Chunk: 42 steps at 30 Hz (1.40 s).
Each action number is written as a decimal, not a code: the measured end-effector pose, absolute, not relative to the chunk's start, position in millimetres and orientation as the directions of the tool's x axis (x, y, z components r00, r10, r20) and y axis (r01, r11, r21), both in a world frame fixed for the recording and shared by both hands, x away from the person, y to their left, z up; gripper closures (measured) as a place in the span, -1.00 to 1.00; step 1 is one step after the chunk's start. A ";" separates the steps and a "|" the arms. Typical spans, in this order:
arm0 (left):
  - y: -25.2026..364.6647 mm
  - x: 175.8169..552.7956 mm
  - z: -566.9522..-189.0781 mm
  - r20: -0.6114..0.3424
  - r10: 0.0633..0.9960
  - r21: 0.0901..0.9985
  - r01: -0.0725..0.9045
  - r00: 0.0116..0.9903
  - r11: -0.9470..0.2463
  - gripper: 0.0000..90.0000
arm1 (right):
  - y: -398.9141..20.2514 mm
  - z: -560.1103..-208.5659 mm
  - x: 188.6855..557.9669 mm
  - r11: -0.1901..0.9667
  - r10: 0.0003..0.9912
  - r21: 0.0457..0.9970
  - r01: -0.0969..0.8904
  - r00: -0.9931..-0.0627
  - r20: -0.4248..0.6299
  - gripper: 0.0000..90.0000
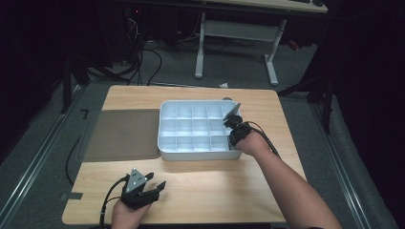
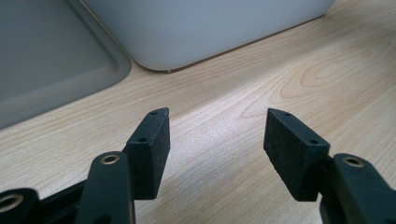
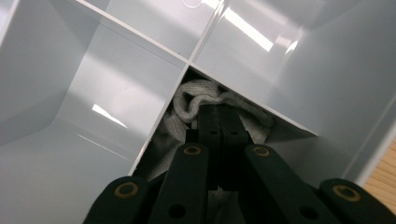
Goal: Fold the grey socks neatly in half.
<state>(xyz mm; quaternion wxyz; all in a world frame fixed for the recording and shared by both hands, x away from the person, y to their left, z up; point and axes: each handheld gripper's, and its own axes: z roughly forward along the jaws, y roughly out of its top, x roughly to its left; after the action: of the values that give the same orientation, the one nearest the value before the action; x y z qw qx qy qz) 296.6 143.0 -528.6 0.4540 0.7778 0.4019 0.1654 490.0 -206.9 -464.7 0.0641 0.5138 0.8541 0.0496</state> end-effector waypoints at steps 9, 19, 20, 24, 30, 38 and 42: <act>142.6 296.3 -528.8 -0.108 0.775 0.838 0.476 0.623 -0.266 -0.08 | -205.0 -467.9 489.4 0.477 0.879 0.150 0.866 -0.472 -0.072 1.00; 143.5 296.5 -528.4 -0.113 0.775 0.838 0.478 0.622 -0.261 -0.08 | -206.0 -463.8 488.4 0.480 0.877 0.156 0.863 -0.475 -0.072 1.00; 143.4 296.5 -528.3 -0.113 0.774 0.838 0.478 0.623 -0.263 -0.08 | -206.2 -462.6 488.1 0.481 0.876 0.157 0.862 -0.476 -0.072 1.00; 143.1 296.4 -528.3 -0.110 0.774 0.839 0.476 0.623 -0.264 -0.08 | -206.8 -459.4 487.2 0.474 0.881 0.160 0.866 -0.469 -0.067 1.00; 143.5 296.6 -528.3 -0.113 0.774 0.838 0.478 0.622 -0.262 -0.08 | -207.8 -456.8 486.1 0.466 0.884 0.164 0.869 -0.462 -0.062 1.00; 142.6 296.9 -528.8 -0.112 0.775 0.838 0.478 0.622 -0.263 -0.08 | -212.6 -447.6 485.2 0.459 0.888 0.184 0.869 -0.458 -0.047 0.99; 142.2 296.8 -529.0 -0.112 0.774 0.837 0.478 0.623 -0.265 -0.08 | -215.0 -439.1 484.8 0.459 0.887 0.204 0.865 -0.461 -0.042 0.97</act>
<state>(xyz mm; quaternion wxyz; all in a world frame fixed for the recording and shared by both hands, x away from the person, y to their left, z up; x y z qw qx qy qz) 296.8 142.2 -529.0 0.4538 0.7783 0.4022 0.1628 484.8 -215.0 -439.1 0.0713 0.5145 0.8511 0.0769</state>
